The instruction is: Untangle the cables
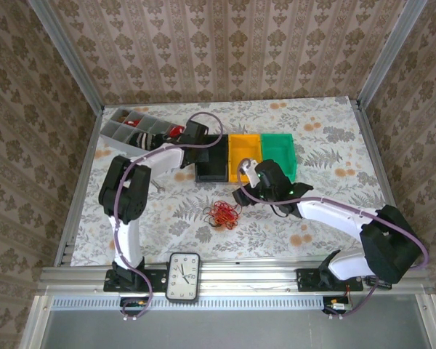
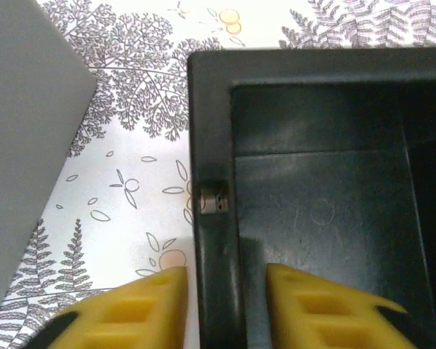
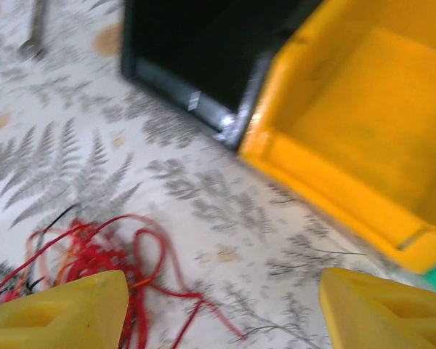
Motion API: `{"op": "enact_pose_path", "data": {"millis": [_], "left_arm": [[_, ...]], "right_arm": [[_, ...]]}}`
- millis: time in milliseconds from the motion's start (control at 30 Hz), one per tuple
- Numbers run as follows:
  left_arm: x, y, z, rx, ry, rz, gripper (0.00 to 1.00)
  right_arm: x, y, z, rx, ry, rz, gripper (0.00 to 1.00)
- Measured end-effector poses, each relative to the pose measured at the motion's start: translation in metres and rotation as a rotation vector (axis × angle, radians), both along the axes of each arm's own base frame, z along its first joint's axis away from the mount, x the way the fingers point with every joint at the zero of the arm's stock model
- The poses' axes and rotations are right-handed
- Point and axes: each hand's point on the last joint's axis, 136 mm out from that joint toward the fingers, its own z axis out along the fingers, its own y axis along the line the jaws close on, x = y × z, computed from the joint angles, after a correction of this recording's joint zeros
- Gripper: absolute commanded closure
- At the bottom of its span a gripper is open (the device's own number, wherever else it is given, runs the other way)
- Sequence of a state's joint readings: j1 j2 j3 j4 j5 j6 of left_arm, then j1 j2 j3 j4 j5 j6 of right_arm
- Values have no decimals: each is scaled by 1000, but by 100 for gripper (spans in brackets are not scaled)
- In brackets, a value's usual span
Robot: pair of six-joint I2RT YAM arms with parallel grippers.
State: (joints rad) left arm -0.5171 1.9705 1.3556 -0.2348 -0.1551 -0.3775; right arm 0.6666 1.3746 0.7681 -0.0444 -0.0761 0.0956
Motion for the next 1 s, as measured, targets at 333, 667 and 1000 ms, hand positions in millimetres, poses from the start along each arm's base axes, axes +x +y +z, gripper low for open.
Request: {"op": "enact_pose_path", "data": {"millis": [333,667,1000], "left_arm": [[-29,1,61,-75,-70,-91,36],[-134,12,14,-185,126,-235,35],[-183,-18,6,-254,223,-458,36]], "right_arm": [[-37,53,-22,-50,131,294,55],[-46,55,-39,-81,193,341,63],[-40,59,-43,-70,196,329,92]]}}
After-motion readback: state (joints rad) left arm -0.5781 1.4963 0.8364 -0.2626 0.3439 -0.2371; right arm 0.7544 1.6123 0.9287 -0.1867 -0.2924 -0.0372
